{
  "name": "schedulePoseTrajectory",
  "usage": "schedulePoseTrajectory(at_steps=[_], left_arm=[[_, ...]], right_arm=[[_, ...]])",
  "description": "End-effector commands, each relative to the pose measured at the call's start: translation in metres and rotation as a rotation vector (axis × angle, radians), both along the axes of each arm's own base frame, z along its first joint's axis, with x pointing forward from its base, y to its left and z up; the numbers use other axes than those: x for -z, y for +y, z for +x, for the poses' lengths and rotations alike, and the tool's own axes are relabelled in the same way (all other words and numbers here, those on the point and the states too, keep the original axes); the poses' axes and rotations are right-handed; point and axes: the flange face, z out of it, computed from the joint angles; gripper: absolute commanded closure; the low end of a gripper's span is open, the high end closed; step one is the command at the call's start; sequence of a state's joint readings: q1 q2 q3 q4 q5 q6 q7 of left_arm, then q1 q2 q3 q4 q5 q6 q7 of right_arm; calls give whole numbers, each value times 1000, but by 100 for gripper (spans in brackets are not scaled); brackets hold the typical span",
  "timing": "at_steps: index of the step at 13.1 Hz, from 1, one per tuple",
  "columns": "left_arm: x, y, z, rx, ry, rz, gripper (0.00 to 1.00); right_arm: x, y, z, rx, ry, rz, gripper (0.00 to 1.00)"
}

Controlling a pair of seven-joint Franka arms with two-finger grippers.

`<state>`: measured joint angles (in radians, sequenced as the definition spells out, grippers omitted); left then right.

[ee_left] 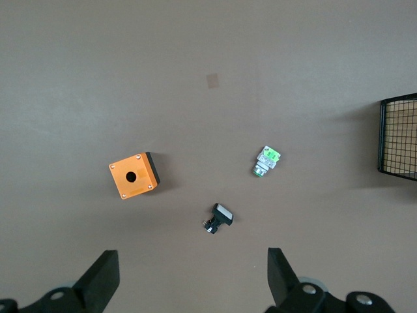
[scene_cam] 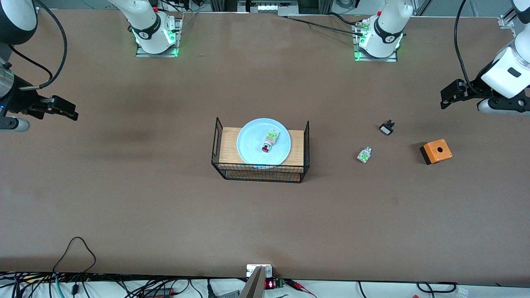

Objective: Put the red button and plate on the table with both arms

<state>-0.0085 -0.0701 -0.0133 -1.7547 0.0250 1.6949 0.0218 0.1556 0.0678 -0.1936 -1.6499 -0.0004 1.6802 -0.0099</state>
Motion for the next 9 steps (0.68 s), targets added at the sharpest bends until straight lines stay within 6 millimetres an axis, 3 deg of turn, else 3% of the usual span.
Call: schedulePoseTrajectory(at_steps=[1, 9], left_arm=[[-9, -1, 5, 9, 8, -25, 0], [-17, -9, 3, -2, 34, -78, 0]], right_arm=[[-2, -1, -2, -6, -5, -5, 0], [-2, -1, -3, -4, -2, -4, 0]])
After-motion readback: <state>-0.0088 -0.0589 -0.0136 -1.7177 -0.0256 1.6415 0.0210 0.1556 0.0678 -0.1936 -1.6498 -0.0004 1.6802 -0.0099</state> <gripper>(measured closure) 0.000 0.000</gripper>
